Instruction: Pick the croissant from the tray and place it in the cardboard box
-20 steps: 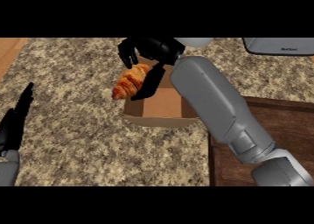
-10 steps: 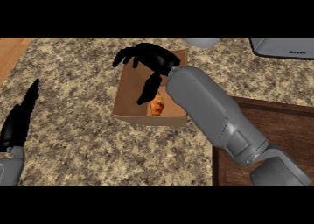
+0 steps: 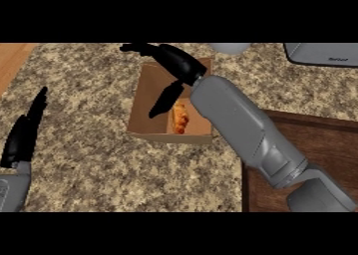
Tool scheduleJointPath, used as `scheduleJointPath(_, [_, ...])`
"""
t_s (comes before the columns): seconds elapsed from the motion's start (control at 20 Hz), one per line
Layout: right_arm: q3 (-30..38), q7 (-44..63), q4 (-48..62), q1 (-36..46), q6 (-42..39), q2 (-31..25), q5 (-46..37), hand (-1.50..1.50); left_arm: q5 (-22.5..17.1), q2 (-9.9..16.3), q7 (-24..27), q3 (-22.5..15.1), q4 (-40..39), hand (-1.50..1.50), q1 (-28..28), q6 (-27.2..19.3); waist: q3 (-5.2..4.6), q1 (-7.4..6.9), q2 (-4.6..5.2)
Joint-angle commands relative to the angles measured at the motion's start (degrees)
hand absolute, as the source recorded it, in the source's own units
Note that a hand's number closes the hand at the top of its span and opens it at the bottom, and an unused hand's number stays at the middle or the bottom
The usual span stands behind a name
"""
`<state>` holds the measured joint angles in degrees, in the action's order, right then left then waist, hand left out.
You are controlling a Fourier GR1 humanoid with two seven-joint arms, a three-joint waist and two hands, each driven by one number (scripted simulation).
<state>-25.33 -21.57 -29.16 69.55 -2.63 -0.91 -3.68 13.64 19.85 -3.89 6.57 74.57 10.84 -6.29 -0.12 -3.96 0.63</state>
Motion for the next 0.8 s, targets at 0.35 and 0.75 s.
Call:
scheduleJointPath(0.35, [15.25, -6.04, 9.90, 5.76, -8.51, -4.37, 11.48, -1.50, -0.18, -0.08, -0.02, 0.83, 2.33, 0.00, -2.63, 0.02, 0.12, 1.24, 0.22])
scheduleJointPath(0.75, [18.59, -10.46, 18.22, 5.37, -16.06, -17.69, 11.43, -1.50, -0.47, 0.22, 1.88, 1.28, 2.21, 0.00, -3.45, 0.65, 0.16, -0.01, 0.81])
